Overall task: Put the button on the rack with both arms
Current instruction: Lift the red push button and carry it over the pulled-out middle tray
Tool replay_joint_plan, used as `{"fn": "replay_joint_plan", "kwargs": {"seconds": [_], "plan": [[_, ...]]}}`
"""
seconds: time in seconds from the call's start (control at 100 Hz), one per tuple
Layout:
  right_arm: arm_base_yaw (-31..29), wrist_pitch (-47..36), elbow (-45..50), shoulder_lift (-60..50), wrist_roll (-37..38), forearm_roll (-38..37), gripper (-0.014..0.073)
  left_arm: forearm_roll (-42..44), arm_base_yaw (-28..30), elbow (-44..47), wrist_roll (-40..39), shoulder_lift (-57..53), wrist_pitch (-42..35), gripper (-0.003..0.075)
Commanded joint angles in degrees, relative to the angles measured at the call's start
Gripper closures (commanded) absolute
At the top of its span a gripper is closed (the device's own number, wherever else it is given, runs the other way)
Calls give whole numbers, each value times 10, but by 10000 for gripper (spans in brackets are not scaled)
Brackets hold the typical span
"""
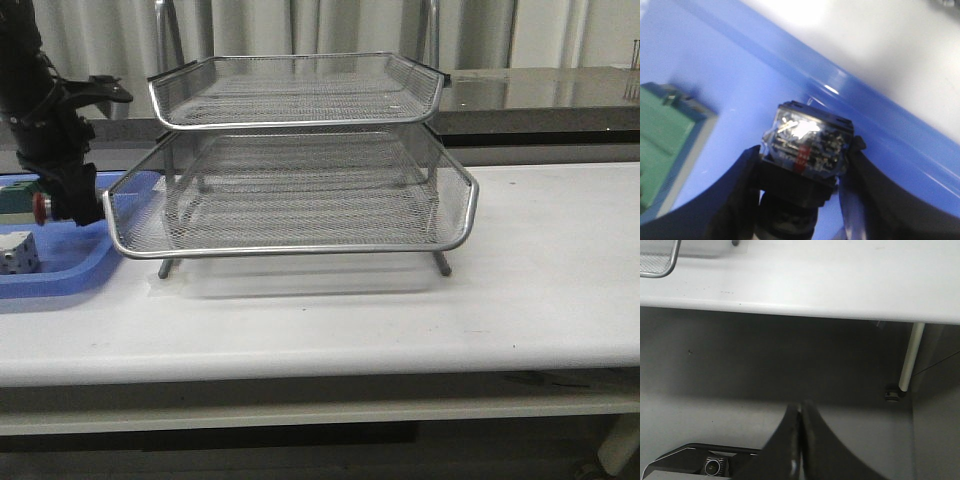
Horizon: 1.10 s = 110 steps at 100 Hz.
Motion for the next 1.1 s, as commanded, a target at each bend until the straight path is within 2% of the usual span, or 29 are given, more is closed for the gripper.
{"fn": "replay_joint_plan", "kwargs": {"seconds": [0.0, 0.21, 0.27, 0.36, 0.55, 0.79, 1.09], "plan": [[-3, -29, -19, 4, 0, -1, 664, 22, -3, -51, -45, -42, 19, 741], [-3, -29, -19, 4, 0, -1, 664, 60, 2, -163, -121, -47, 132, 741], [-3, -28, -19, 4, 0, -1, 664, 58, 3, -188, -152, -54, 131, 741], [-3, -29, -19, 4, 0, -1, 664, 57, 3, -201, -153, -76, 131, 741], [-3, -29, -19, 4, 0, -1, 664, 25, 3, -201, -156, -139, 131, 741], [-3, -29, -19, 4, 0, -1, 664, -65, -3, -182, -156, -221, 131, 741], [-3, -29, -19, 4, 0, -1, 664, -68, -73, -82, -156, -316, 131, 741]]}}
